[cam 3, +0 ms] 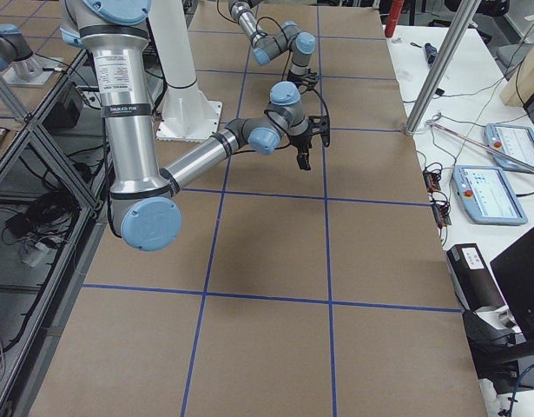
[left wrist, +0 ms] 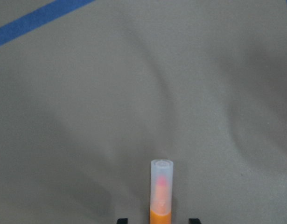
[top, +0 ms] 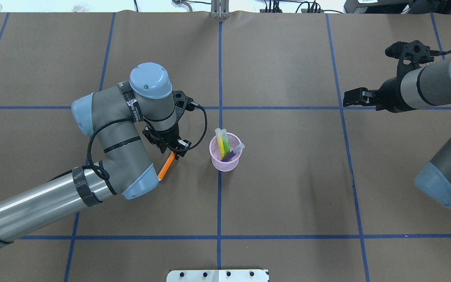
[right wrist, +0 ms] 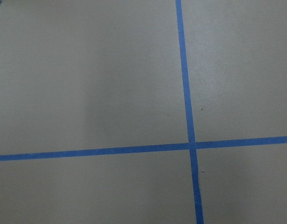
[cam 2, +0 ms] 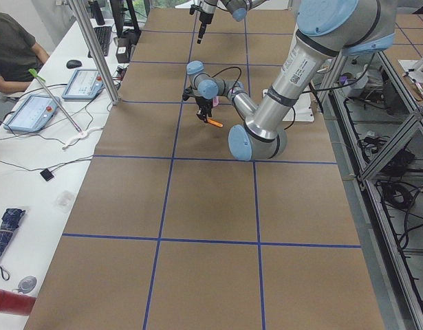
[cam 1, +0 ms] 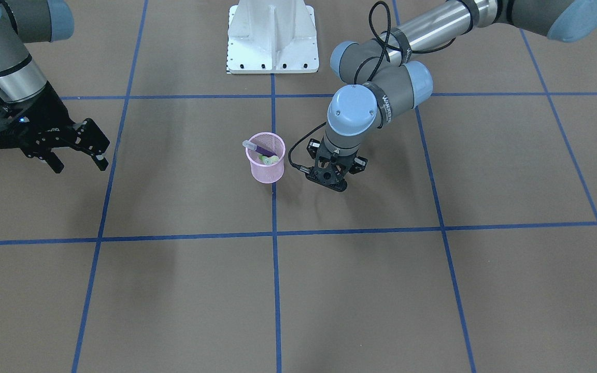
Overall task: Collect pens into pen holder
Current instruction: 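Close the left gripper on the orange marker and lift it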
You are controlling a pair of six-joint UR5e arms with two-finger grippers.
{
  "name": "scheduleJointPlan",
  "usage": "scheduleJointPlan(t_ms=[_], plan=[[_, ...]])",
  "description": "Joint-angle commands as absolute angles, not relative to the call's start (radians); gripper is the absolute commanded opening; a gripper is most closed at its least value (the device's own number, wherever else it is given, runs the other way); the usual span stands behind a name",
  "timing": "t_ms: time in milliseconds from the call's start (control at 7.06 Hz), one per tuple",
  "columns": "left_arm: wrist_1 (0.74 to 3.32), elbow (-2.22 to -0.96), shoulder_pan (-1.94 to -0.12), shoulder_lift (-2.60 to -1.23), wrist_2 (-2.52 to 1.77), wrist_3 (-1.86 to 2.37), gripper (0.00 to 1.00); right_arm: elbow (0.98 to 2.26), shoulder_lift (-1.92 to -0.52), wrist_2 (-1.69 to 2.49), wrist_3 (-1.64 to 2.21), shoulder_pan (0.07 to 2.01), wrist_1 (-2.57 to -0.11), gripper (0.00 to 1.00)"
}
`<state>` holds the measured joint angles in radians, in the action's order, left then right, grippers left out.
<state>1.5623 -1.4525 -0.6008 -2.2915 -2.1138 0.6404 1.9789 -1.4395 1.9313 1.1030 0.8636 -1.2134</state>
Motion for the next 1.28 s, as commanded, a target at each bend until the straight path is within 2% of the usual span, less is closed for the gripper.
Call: scheduleJointPlan(t_ms=[0, 708, 850, 992, 1133], plan=[[1.563, -1.45, -0.6, -2.292, -2.114, 0.641, 0.51, 1.979, -1.439, 1.931, 1.103, 0.864, -1.213, 1.0], [1.563, -1.443, -0.597, -2.29, -2.114, 0.641, 0.39, 1.977, -1.439, 1.931, 1.103, 0.864, -1.213, 1.0], [1.563, -1.445, -0.594, -2.29, -2.114, 0.644, 0.25, 1.977, -1.439, 1.933, 1.103, 0.864, -1.213, 1.0], [1.562, -1.442, -0.594, -2.287, -2.114, 0.643, 0.16, 1.977, -1.439, 1.933, 1.103, 0.864, -1.213, 1.0], [1.562, -1.445, -0.594, -2.289, -2.114, 0.647, 0.0, 1.977, -1.439, 1.933, 1.103, 0.864, -1.213, 1.0]])
